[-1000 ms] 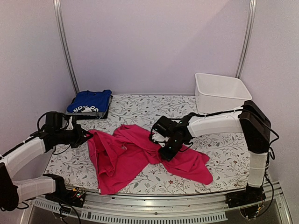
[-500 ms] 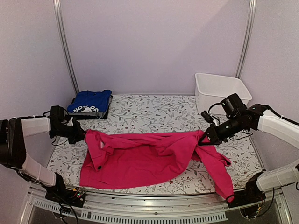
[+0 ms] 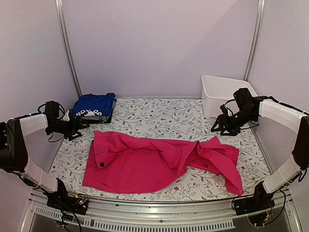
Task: Fold and stack the mixed laundry pile
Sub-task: Adjust the crumpled trousers at the center of the board, then smooth out the crumpled trousers at the center of the board.
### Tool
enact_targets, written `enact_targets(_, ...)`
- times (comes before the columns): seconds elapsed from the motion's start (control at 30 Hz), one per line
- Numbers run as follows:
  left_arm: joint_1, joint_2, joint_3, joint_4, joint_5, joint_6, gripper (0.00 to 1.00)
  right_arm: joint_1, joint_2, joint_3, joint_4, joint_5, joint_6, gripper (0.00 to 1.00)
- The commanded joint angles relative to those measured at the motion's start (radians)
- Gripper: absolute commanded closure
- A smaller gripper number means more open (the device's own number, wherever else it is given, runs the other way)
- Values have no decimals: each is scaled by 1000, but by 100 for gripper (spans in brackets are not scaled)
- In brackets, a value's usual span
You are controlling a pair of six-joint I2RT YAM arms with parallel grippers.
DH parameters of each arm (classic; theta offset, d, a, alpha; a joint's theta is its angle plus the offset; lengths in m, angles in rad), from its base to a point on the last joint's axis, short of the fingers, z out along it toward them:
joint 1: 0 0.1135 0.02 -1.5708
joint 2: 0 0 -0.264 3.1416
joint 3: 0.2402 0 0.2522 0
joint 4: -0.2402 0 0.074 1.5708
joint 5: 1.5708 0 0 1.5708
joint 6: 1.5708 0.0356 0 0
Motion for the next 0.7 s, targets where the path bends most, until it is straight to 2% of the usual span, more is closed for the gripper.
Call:
enact_targets(0.0,-26,-128,-45,-9,23,34,15,-12,-10,146,-40,28,-67,36)
enact_targets(0.1,-99,-170,-79,-2,19,39,2,-3,-4,296,11,-89,-43,32)
enact_targets(0.13,-125,-174,-91,4,25,39,0,3,-1,331,44,-113,-22,31)
enact_targets(0.27,-251,-186,-119,12,0,10,0,15,10,363,85,-133,55,30)
enact_targets(0.37,-318,-241,-149,11,-82,-39,0,27,42,337,97,-150,96,30)
enact_targets(0.47,-366,-253,-116,-49,-167,-30,0,63,116,353,121,-143,104,30)
enact_targets(0.67,-463,-154,-99,-55,-179,-18,0,95,257,576,99,-94,99,30)
